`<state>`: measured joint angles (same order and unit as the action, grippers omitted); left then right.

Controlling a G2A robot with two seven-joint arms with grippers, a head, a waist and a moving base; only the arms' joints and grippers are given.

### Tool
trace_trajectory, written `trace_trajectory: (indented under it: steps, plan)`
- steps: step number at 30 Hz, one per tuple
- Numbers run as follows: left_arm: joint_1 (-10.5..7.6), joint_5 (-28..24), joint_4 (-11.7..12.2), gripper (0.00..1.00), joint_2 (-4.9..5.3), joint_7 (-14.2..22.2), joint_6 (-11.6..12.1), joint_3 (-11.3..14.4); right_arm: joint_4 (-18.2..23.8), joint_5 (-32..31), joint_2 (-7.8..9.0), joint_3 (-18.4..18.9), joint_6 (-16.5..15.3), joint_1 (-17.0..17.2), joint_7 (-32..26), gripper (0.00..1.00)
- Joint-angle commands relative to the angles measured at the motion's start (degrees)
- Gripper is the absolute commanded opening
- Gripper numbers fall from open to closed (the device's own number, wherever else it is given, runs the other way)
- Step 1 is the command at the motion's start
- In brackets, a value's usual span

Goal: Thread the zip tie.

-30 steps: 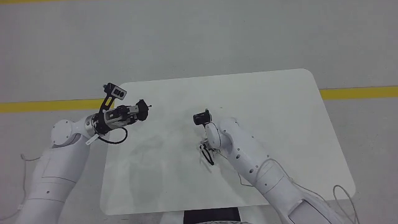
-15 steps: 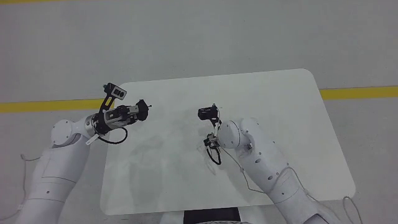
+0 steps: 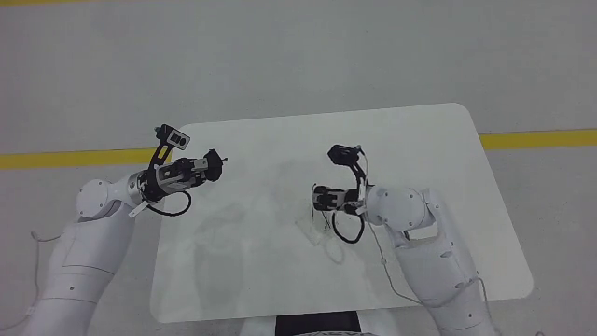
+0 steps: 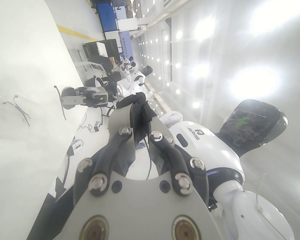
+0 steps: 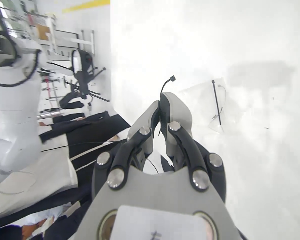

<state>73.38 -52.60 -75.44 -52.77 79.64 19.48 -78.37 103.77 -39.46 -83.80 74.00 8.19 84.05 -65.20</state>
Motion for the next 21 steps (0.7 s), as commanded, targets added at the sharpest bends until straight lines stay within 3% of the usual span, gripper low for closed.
trace_trajectory:
  steps: [1, 14, 17, 21]
  plan:
    - [0.00, 0.0, 0.0, 0.00, 0.00, 0.0, 0.0, 0.0, 0.1, 3.1, 0.18, 0.9, -1.9, 0.9, 1.9, 0.00]
    - [0.00, 0.0, 0.0, 0.00, 0.00, 0.0, 0.0, 0.0, 0.0, 3.5, 0.26, 1.0, -2.6, 1.0, 2.1, 0.00]
    - [0.00, 0.0, 0.0, 0.00, 0.00, 0.0, 0.0, 0.0, 0.6, 8.1, 0.10, 0.4, -3.0, 2.0, 6.9, 0.00]
    - [1.47, 3.5, -1.9, 0.00, -0.34, -4.6, 0.0, 0.1, 3.1, 9.2, 0.11, -0.6, -3.8, 3.2, 13.8, 0.00]
